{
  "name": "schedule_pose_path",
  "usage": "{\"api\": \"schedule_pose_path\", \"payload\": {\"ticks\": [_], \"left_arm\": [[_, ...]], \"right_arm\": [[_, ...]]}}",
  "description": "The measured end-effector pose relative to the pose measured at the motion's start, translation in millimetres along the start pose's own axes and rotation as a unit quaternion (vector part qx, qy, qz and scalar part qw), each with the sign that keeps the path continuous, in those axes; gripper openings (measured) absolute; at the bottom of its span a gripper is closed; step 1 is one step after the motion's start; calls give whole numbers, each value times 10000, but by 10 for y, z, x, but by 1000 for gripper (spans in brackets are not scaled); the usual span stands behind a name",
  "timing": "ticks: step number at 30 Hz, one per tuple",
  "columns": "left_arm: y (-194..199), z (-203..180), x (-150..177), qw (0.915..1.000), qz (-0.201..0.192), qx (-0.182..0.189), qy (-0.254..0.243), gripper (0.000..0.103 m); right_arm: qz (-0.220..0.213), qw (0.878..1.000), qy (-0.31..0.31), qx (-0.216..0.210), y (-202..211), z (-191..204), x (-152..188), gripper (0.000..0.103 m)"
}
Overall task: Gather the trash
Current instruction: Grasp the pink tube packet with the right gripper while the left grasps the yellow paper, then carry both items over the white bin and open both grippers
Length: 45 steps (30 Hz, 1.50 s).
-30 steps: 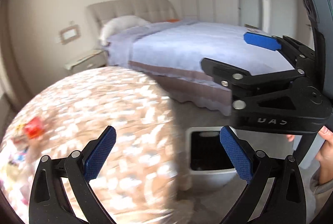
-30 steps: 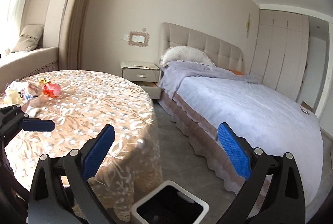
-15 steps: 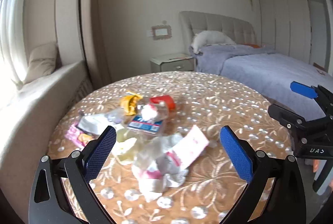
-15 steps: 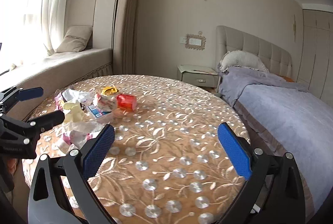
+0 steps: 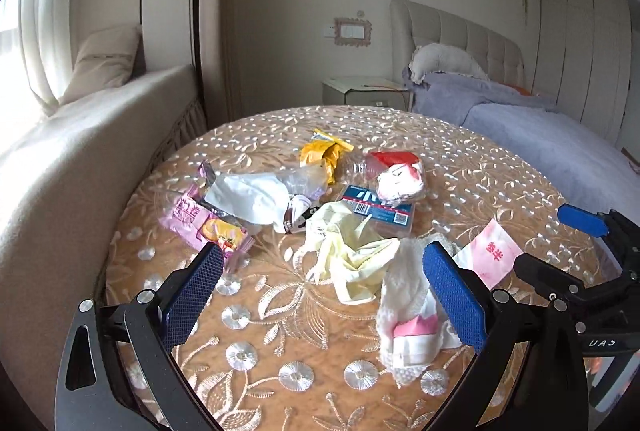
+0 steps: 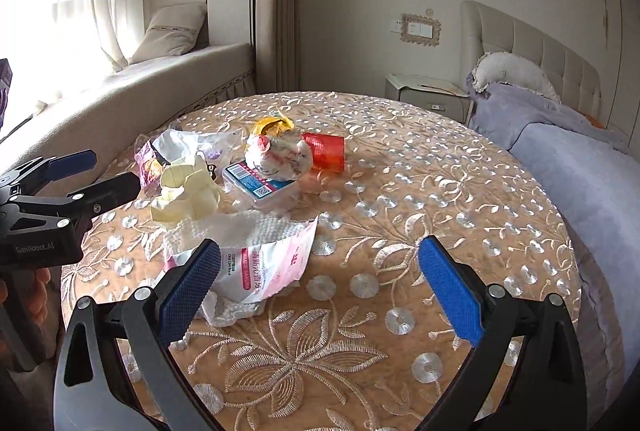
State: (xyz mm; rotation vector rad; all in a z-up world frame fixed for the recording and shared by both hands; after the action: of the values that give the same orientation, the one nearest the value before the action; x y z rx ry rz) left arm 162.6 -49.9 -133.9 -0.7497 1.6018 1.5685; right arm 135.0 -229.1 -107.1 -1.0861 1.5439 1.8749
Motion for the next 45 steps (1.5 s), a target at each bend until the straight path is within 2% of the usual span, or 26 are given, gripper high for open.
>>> {"api": "schedule_pose_path", "payload": {"ticks": [10,12,14,16,17,18,19,20,24,25,26,30,38,45], "left_arm": [[-448,-40,35,9985,511,195,-39,98],[-500,-15,32,9982,541,259,81,90],[-568,-21,43,9970,644,402,126,71],[-635,-48,67,9962,740,447,50,63],[-660,-63,81,9959,771,477,21,56],[-681,-84,92,9954,788,554,16,53],[-692,-101,91,9948,781,648,39,46],[-702,-110,83,9945,763,708,75,41],[-738,-132,23,9944,662,827,39,29],[-744,-130,9,9944,629,846,29,18],[-751,-131,-3,9942,610,880,36,15],[-707,-136,-46,9945,491,924,29,13],[-270,-95,-235,9969,37,779,-102,13],[151,-193,-397,9958,-307,841,-175,13]], "right_arm": [[704,9972,-163,-177,-411,54,109,99],[763,9967,-196,-205,-462,56,113,95],[869,9956,-236,-276,-512,66,114,81],[986,9938,-291,-415,-564,87,130,58],[1052,9929,-293,-476,-588,107,148,53],[1115,9918,-301,-551,-610,130,167,43],[1174,9906,-307,-625,-625,151,185,27],[1228,9893,-317,-724,-641,179,207,20],[1133,9903,-261,-759,-613,220,206,15],[1102,9903,-281,-794,-599,224,195,14],[1102,9902,-281,-809,-588,225,187,14],[985,9910,-245,-870,-533,237,124,11],[512,9924,-166,-1108,-224,333,-100,5],[99,9961,129,-870,114,301,-284,5]]}}
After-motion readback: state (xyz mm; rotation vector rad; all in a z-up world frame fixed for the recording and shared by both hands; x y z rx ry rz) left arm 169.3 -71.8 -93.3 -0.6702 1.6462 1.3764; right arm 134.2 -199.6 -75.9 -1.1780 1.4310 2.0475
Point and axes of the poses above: each gripper's, at about its wrist camera, not at the fingertips, and y roughly against the way its jaws point, z to its left, x to its underside, the point moved 8 cm from there along -y, roughly the way its jaws point, and after that the axes turned 4 degrees about -y, right-handed, at the moved point
